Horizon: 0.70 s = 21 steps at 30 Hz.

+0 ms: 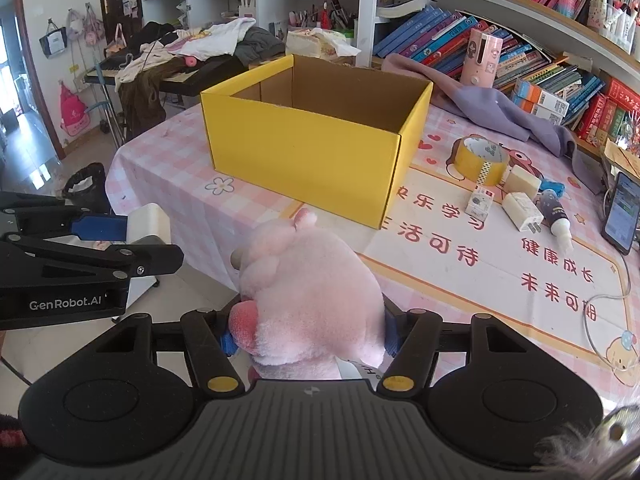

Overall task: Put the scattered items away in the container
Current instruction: 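Lift and carry pig and charger toward yellow box with both grippers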

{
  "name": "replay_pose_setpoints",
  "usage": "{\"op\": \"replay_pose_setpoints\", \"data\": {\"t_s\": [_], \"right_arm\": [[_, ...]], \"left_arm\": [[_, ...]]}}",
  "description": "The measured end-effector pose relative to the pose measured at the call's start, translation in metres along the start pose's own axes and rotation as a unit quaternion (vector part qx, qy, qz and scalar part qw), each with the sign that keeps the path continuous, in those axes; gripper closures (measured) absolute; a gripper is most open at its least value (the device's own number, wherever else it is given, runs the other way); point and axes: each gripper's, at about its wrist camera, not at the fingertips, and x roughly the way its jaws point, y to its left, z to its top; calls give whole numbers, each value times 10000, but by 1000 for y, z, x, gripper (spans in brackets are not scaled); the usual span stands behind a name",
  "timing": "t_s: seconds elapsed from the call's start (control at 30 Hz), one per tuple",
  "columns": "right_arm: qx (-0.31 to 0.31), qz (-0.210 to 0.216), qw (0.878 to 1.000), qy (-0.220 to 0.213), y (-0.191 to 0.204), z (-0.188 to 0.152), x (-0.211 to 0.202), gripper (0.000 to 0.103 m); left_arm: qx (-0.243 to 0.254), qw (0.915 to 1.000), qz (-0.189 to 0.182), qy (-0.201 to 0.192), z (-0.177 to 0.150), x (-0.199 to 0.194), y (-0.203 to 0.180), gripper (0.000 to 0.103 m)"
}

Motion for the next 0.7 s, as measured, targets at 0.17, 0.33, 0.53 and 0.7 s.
{"op": "replay_pose_setpoints", "data": {"t_s": [0.17, 0.33, 0.53, 0.7], "right_arm": [[-47, 35, 10000, 19, 5, 5, 5, 42], [-117, 12, 9999, -2, 10, 10, 7, 42], [-416, -9, 9989, -226, 20, 21, 2, 42], [-572, -44, 9977, -360, 22, 30, -1, 42]], "left_arm": [[23, 10000, -16, 1, 2, 2, 5, 59], [-39, 9999, 1, -112, 3, -1, 12, 59], [-182, 9993, 45, -329, 6, -8, 21, 59], [-267, 9983, 83, -506, 13, -12, 24, 59]]}}
